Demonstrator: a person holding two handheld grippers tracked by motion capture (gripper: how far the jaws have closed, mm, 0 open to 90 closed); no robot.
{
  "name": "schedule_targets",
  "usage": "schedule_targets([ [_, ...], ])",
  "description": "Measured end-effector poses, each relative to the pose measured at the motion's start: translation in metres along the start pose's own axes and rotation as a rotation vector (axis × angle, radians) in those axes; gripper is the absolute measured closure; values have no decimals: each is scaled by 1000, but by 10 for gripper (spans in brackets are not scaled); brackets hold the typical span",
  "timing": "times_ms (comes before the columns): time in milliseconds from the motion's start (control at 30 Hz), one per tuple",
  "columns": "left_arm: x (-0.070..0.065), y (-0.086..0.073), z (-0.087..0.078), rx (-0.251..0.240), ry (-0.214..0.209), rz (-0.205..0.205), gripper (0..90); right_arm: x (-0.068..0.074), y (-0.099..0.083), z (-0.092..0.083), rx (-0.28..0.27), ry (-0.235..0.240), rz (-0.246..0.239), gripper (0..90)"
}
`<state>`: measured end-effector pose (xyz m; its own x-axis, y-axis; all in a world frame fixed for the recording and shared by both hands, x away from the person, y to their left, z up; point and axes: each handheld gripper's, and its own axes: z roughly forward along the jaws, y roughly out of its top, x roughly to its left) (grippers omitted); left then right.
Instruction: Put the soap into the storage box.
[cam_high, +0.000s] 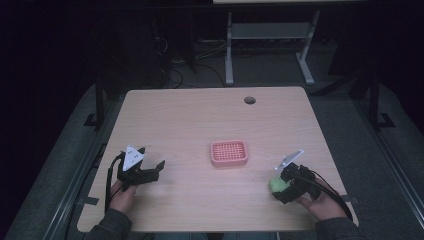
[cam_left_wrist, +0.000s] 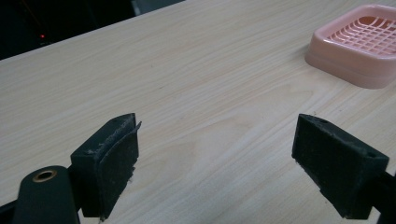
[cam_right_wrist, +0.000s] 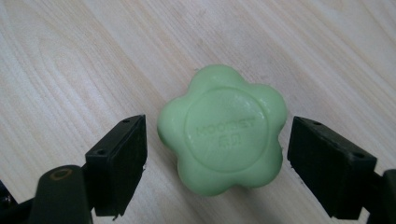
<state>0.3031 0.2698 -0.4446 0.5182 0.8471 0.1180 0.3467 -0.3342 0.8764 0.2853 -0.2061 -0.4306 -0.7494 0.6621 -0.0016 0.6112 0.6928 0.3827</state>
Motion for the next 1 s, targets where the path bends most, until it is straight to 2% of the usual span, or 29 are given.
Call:
schedule_targets([
  [767,0,0,0,-3,0,0,145,-1,10,19,86,-4,-11,200],
  [1000,0,0,-1,-4,0,0,145,-1,13,20,94,-3,-9,207],
])
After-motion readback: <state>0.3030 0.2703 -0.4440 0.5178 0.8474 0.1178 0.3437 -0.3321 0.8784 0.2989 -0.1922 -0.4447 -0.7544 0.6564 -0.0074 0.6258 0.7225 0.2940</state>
